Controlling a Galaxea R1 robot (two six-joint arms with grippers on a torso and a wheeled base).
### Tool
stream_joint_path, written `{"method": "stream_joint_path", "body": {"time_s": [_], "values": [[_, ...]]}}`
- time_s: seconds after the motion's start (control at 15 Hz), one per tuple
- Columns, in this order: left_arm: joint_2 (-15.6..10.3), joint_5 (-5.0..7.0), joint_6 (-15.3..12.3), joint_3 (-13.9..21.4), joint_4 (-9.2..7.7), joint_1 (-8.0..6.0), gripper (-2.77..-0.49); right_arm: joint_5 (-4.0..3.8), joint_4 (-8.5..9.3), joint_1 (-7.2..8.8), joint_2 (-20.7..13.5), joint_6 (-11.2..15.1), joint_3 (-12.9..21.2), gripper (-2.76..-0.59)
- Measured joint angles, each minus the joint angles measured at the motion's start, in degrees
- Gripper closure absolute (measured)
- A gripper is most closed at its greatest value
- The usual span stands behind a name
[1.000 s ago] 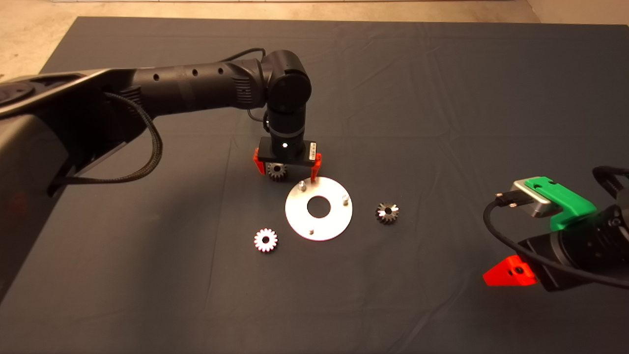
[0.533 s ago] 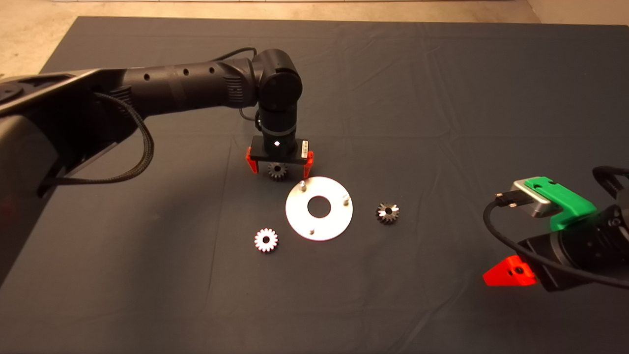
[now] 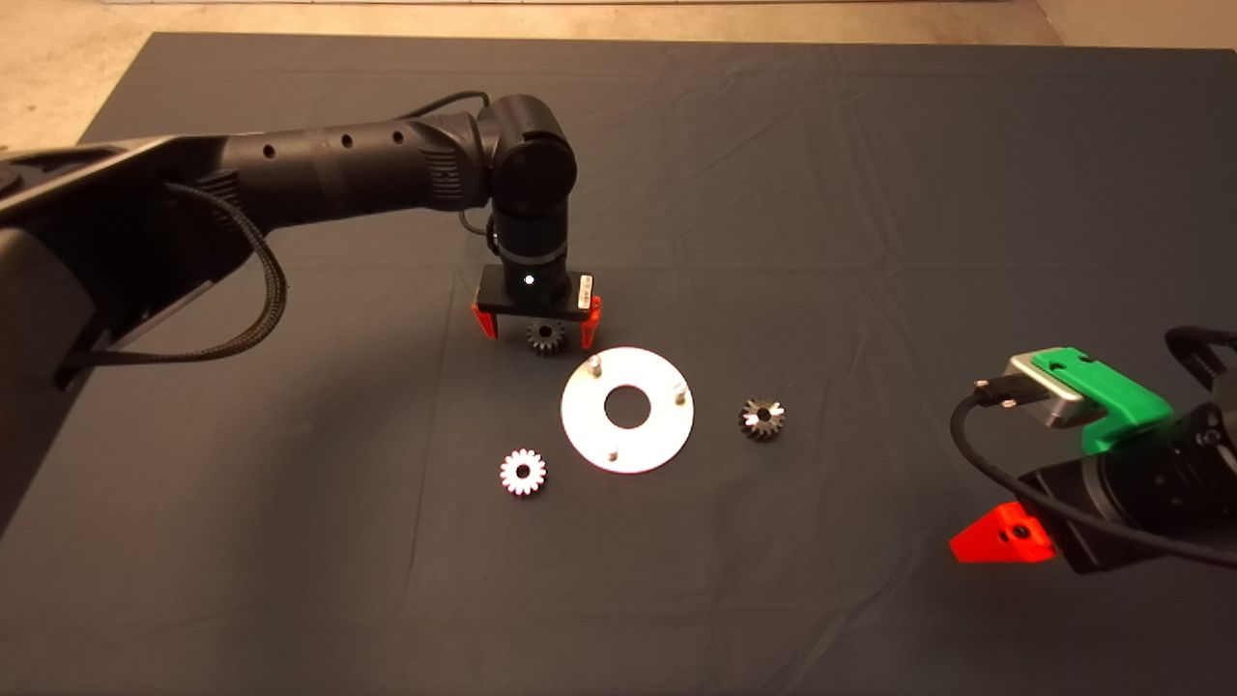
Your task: Install three planetary gears onto the carrier pins
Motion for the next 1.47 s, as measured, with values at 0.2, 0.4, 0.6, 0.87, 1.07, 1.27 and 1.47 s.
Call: {"method": "stream_joint_path", "body": {"time_s": [0.2, 0.4, 0.6, 0.87, 1.07, 1.27, 1.47], "values": [[0.0, 0.0, 0.1, -0.9, 0.09, -0.01, -2.52, 0.02, 0.02, 0.0, 0.0, 0.0, 0.1, -2.73], [0.0, -0.71, -0.9, -1.2, 0.08, -0.01, -2.43, 0.02, 0.01, 0.0, 0.0, 0.0, 0.2, -2.73], [0.2, -1.13, -1.7, -1.5, 0.06, -0.01, -2.36, 0.0, 0.02, 0.0, 0.0, 0.0, 0.2, -2.73], [0.2, -1.12, -1.6, -1.5, 0.06, -0.01, -2.14, 0.0, 0.0, 0.0, 0.0, 0.0, 0.2, -2.73], [0.2, -1.12, -1.6, -1.5, 0.06, -0.01, -2.08, 0.02, 0.02, 0.0, 0.0, 0.0, 0.2, -2.73], [0.2, -1.12, -1.2, -1.5, 0.06, -0.01, -1.94, 0.0, 0.02, 0.0, 0.0, 0.0, 0.2, -2.73], [0.2, -1.1, -0.8, -1.5, 0.06, -0.01, -1.86, 0.01, 0.02, 0.0, 0.0, 0.0, 0.2, -2.73]]}}
